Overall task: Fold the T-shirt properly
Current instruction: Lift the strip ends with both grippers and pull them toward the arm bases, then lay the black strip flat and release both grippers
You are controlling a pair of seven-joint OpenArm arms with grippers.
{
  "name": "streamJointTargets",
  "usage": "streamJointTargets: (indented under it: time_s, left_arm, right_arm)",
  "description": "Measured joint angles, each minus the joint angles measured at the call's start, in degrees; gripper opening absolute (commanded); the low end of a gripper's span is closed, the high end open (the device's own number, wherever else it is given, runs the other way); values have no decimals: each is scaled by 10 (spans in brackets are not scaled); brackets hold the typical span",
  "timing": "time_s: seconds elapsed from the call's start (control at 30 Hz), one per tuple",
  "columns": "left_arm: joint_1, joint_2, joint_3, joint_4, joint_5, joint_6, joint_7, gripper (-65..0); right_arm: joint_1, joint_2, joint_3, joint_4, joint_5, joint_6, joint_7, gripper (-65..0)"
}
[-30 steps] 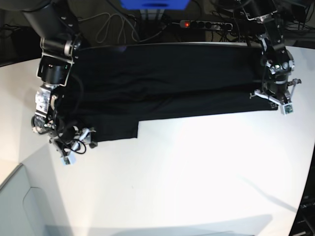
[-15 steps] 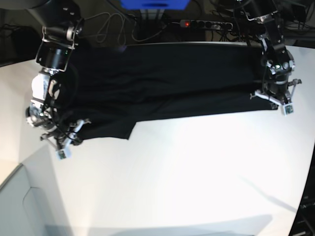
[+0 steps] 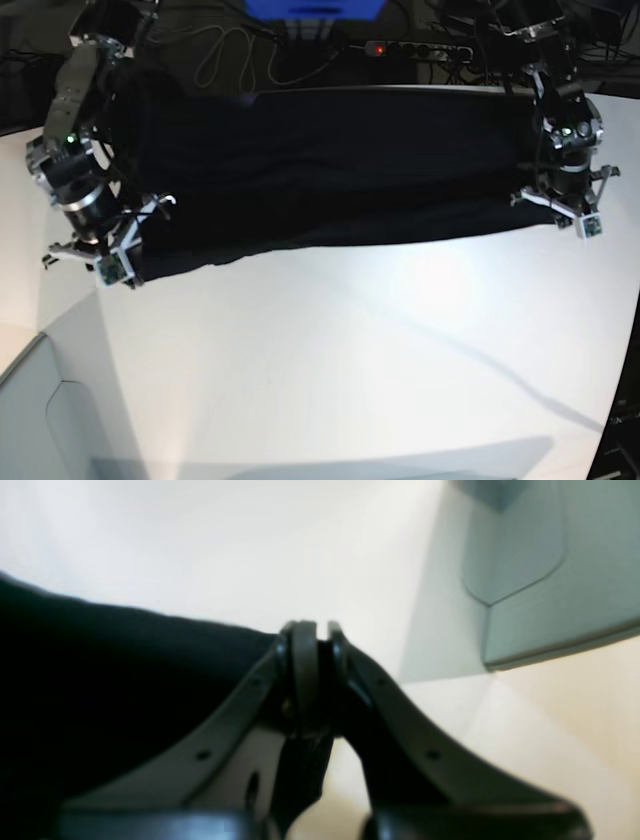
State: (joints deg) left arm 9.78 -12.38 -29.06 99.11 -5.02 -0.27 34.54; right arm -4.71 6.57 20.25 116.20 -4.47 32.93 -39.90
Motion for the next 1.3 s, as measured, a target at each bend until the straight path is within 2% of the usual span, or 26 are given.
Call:
streamJointTargets:
  time_s: [0.1,0.2,0.47,0.57,0.97,1.3]
  left_arm:
    - [12,1,0,17,0,-2,0,-650]
    - [26,0,0,36,1,-2,0,-650]
    - [79,0,0,78,-1,-2,0,-650]
    - [95,0,0,81,-1,-2,-2,-650]
    - [120,0,-9,77,-4,-3,-4,-650]
    - [121,-2,-25,26,-3,-4,-8,-650]
  right_arm:
    - [-54,-11,-2,37,2,0,-3,-648]
    - [-84,-8,0,40,1,0,-1,-648]
    - [-197,-20,25,40,0,0,106,-648]
    - [-222,-20,26,40,0,1,118,-648]
    - [-251,-20,79,39,0,1,125,-648]
    - [-291,-20,63,38,0,0,125,-648]
